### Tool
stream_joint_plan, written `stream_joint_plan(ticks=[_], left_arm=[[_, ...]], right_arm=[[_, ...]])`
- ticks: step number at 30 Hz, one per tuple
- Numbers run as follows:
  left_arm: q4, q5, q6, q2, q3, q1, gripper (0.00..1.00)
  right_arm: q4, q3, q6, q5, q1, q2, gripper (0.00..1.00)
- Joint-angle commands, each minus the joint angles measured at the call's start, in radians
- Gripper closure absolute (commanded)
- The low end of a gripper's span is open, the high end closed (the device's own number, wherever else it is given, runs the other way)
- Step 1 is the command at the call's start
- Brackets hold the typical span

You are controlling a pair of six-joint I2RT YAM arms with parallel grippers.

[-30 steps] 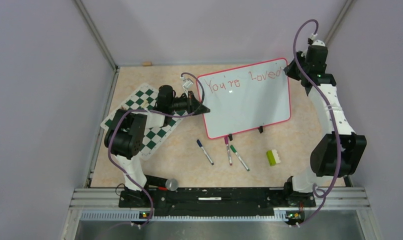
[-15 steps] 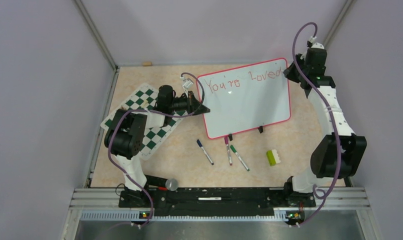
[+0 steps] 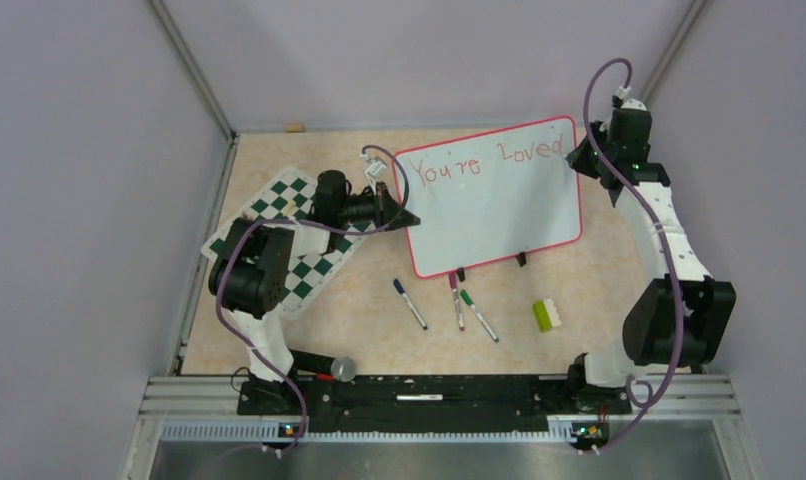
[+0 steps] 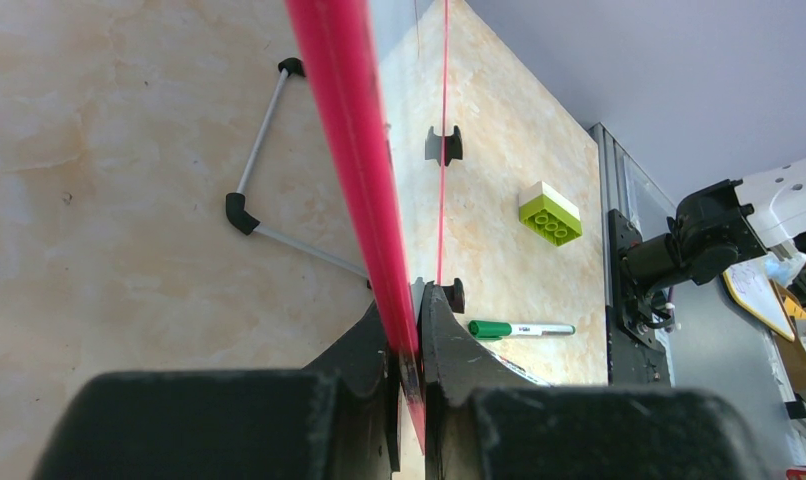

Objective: Write a sentence on the whiteboard

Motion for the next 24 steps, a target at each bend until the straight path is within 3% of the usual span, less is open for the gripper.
stream_joint_plan(ticks=[1,13,18,24], left_arm=[[-0.053,-0.041,0.209,0.021,-0.029,-0.022,1.00],[-0.050,-0.040,0.207,0.022,-0.031,-0.022,1.00],[-0.039,-0.047,0.203,0.015,-0.038,-0.022,1.00],[-0.032,-0.101,0.215,-0.014,-0.068,-0.022,1.00]], right_arm=[[-0.006,0.031,-0.004,-0.011,-0.010,-0.070,1.00],[0.070,-0.109,0.064,-0.122,0.047,-0.325,1.00],[0.067,-0.171,0.041,-0.003,0.224,-0.392,1.00],[0.111,-0.243,-0.053,0.339,0.620,-0.439,1.00]])
